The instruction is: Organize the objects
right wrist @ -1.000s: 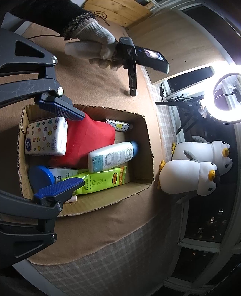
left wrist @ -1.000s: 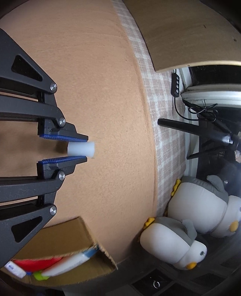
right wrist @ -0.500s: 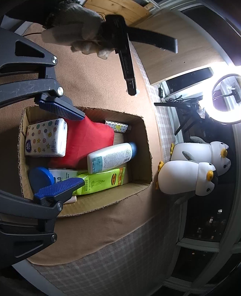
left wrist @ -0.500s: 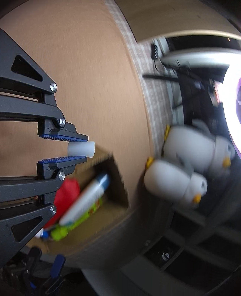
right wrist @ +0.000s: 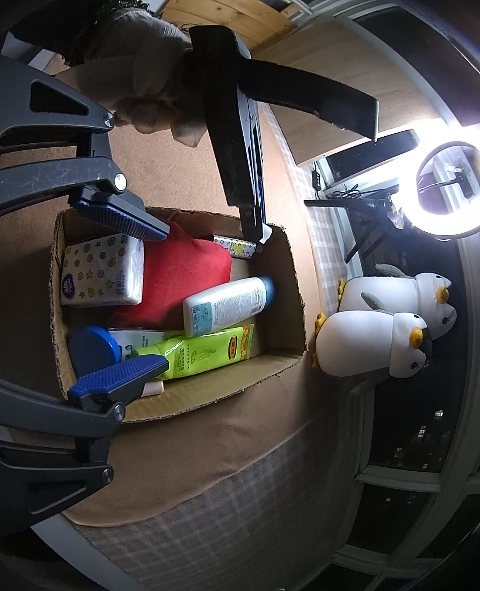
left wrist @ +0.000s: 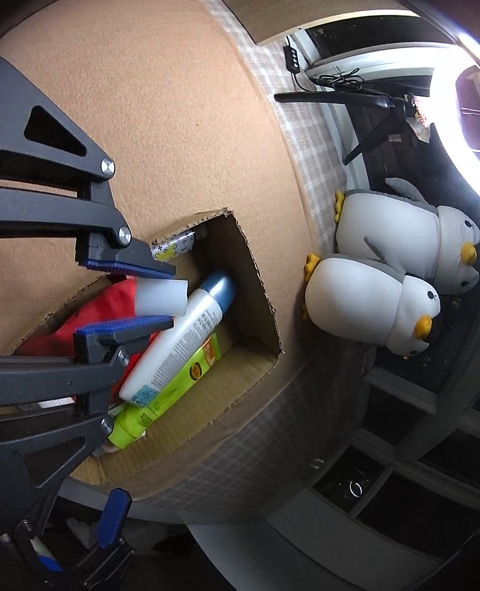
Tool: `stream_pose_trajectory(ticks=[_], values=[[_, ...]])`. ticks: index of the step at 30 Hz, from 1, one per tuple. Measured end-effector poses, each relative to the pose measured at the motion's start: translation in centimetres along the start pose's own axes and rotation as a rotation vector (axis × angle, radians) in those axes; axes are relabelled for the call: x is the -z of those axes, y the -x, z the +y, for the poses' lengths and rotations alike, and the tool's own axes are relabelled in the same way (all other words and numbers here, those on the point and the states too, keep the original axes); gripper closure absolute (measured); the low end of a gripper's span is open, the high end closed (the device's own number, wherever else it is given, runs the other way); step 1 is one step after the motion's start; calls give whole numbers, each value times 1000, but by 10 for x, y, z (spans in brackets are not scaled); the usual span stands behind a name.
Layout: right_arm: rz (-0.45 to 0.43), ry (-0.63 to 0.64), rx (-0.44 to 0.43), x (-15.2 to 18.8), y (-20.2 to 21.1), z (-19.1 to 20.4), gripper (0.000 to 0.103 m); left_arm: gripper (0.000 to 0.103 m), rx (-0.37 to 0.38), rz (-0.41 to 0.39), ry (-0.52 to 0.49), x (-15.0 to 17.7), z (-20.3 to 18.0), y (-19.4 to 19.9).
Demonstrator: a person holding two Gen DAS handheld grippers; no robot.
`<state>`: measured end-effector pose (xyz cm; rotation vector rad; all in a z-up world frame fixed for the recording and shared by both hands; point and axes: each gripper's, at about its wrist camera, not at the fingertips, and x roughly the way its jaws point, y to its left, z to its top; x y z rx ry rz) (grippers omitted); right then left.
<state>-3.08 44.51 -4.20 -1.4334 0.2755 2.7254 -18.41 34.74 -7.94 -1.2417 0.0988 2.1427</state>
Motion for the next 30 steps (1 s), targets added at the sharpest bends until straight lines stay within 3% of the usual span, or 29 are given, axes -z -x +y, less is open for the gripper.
stream_pose_trajectory(ticks=[1, 3, 5, 17, 22, 30], values=[[0, -1, 1, 0, 0, 0, 43, 73, 0, 0, -2, 0, 0, 1], [0, -2, 3, 1, 1, 0, 43, 43, -2, 1, -7, 1, -1, 3], [-1, -2, 3, 1, 2, 0, 43, 32, -3, -13, -2, 1, 0, 7], [-4, 20, 2, 8, 8, 16, 43, 32, -39, -63, 38, 12, 15, 50], [-12, 37, -4, 7, 11, 31, 42, 31, -86, -97, 55, 24, 33, 82], [-24, 79, -34, 5, 9, 71, 39, 21, -192, -128, 90, 61, 73, 133]])
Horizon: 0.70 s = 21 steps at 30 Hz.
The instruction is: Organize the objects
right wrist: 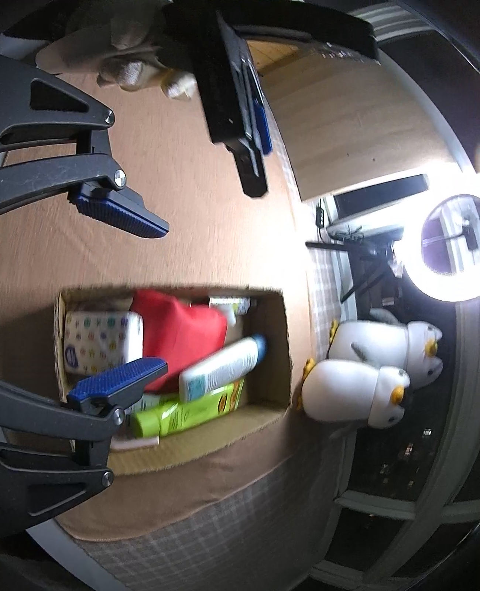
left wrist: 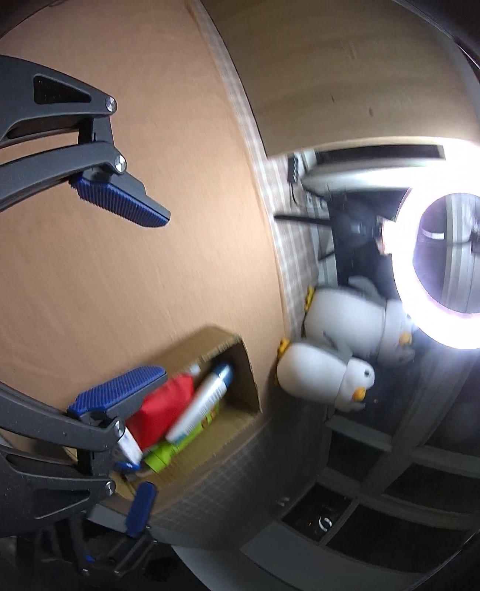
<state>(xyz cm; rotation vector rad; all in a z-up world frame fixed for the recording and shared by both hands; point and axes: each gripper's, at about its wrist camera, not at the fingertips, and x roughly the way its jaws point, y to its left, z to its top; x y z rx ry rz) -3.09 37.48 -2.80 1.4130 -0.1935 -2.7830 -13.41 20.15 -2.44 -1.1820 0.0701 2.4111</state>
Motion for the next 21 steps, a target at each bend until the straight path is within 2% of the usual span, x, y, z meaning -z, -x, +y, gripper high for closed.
stream_pose_trajectory(ticks=[14, 21], values=[[-31, 84, -39, -5, -12, 89, 32, 17, -167, -16, 156, 65, 103, 83], [-38, 124, -61, -2, -15, 127, 31, 13, -230, -11, 213, 94, 133, 114]])
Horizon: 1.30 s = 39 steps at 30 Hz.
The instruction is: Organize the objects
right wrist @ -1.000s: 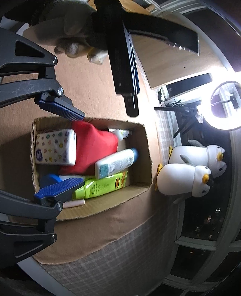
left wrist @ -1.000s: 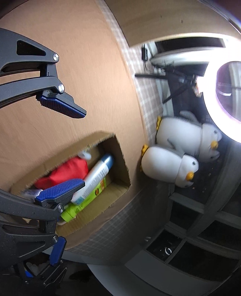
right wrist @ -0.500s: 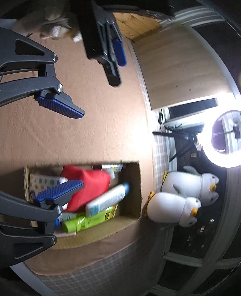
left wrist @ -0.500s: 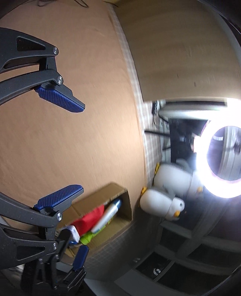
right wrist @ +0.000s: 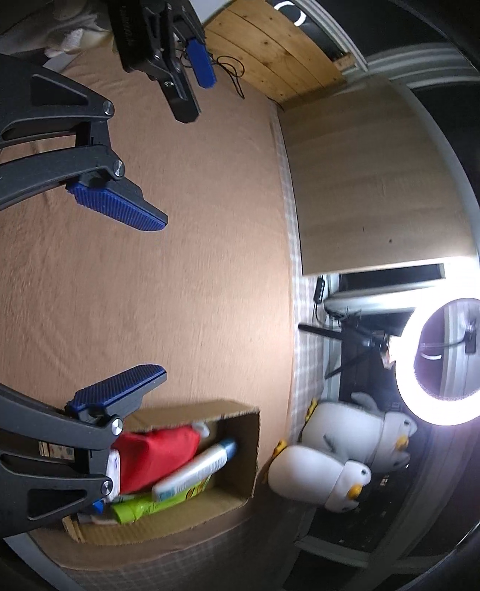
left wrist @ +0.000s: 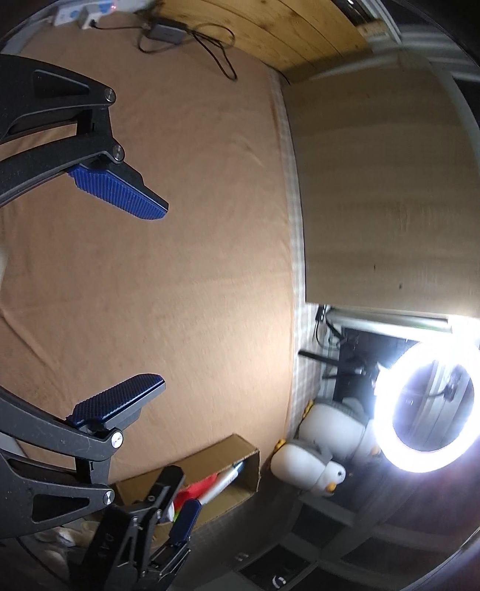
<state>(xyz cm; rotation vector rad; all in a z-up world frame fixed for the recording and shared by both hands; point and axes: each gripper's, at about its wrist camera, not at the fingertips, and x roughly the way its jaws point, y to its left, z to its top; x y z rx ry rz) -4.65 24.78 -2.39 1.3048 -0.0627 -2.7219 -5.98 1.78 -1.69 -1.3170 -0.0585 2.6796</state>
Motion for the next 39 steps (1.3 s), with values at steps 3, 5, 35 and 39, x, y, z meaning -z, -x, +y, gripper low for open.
stream_pose_trajectory(ticks=[3, 5, 35, 39], values=[[-7, 5, -9, 0, 0, 12, 31, 11, -19, -3, 19, 9, 12, 9], [-9, 6, -19, 1, 0, 18, 31, 10, -34, 0, 25, 15, 18, 12], [-27, 48, 43, 12, -4, 56, 24, 2, -74, -2, 51, 25, 39, 16], [-28, 54, 47, 11, -3, 57, 24, 1, -77, 3, 61, 24, 40, 13]])
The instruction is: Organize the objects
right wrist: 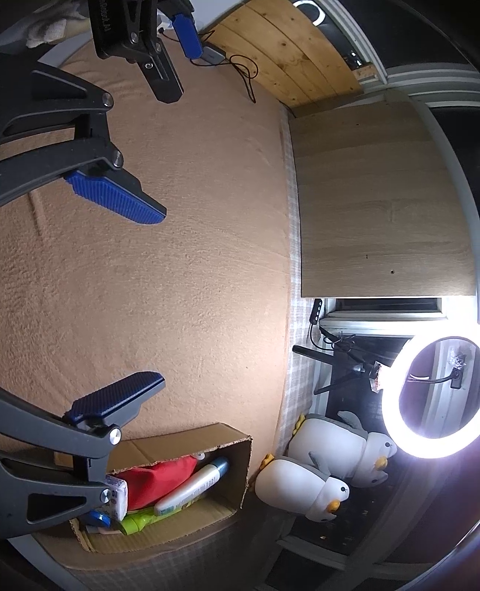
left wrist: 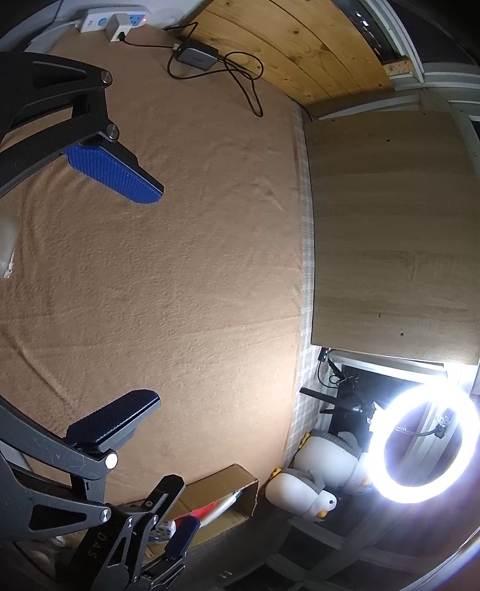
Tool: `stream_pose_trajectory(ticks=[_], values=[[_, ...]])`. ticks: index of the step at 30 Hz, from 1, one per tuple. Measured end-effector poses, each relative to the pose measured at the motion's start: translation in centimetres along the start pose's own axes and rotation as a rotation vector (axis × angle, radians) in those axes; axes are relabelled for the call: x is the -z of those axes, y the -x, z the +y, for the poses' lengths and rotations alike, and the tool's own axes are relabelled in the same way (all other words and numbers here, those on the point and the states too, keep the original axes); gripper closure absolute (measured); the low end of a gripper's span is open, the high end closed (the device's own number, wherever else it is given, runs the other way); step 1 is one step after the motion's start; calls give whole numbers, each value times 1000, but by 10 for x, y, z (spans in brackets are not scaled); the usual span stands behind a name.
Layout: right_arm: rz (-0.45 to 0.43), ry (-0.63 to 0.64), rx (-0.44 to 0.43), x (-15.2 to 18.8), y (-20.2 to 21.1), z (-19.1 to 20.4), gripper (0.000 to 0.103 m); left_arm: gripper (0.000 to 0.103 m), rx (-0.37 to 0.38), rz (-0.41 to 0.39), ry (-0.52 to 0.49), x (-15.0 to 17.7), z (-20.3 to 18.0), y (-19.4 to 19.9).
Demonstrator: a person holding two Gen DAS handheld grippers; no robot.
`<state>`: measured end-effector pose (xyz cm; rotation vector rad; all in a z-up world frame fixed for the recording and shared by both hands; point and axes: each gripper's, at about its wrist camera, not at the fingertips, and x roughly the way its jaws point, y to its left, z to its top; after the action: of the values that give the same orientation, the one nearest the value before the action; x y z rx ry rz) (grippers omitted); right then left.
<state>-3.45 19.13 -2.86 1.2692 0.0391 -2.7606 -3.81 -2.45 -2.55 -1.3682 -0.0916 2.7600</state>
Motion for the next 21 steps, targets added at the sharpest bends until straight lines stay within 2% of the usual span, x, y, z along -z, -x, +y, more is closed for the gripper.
stream_pose_trajectory(ticks=[5, 21], values=[[0, 6, 2, 0, 0, 0, 24, 1, -8, 28, 17, -1, 2, -7], [-3, 8, 11, -1, 1, -3, 24, 1, 0, 33, 6, 0, 1, -9]])
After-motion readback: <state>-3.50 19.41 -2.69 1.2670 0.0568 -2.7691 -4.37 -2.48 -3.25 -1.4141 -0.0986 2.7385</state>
